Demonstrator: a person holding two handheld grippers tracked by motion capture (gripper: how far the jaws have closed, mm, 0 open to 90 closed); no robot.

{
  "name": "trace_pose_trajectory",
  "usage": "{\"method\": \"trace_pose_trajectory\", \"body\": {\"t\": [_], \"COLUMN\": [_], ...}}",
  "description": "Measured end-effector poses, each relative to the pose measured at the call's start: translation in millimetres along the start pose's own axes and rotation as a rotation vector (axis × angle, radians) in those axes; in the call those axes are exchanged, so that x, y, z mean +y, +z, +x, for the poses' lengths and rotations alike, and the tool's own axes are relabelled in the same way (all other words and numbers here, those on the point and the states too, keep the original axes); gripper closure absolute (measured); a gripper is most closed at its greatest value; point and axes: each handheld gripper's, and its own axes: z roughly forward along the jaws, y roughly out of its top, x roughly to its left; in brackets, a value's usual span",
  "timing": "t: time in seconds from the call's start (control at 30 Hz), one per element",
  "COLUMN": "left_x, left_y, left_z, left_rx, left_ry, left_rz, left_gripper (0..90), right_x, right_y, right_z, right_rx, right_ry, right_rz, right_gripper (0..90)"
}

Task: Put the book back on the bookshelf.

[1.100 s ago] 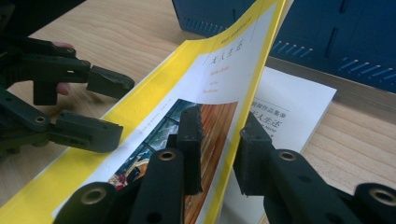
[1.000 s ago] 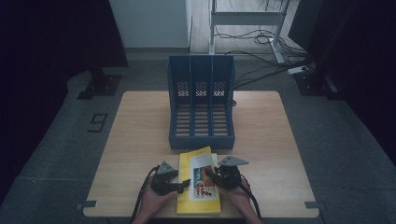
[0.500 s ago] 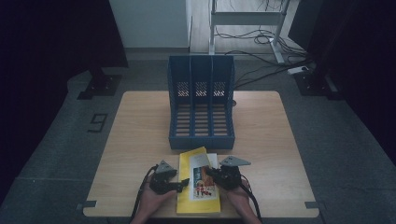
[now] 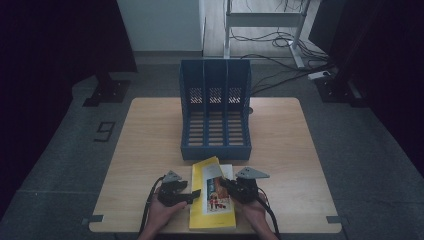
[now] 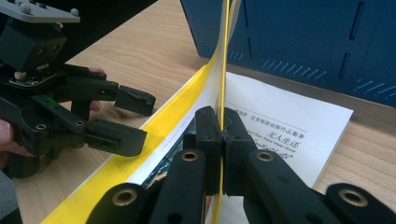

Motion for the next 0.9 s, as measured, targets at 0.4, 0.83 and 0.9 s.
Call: {"method": "trace_pose_trajectory", "body": {"t": [0.4, 0.83, 0.9], "left_x": [0.9, 1.8, 1.8], "left_y": [-3.2, -2.3, -2.0], "left_z": [3.2, 3.0, 3.3], "left_rx": [-0.003, -0.034, -0.038], "left_ry": [-0.016, -0.024, -0.03], "left_rz": [-0.037, -0.046, -0.047], "left_gripper": [27.9, 27.9, 28.0], "right_x": [3.7, 7.9, 8.2], "right_y": [-3.0, -9.8, -10.5], "right_z": [6.5, 9.8, 10.6], "right_rx": [-0.011, -0.001, -0.001], "right_ry": [-0.036, -0.06, -0.065], "right_rz": [-0.034, -0.069, -0.074], "right_gripper": [87.6, 88.0, 88.0]}}
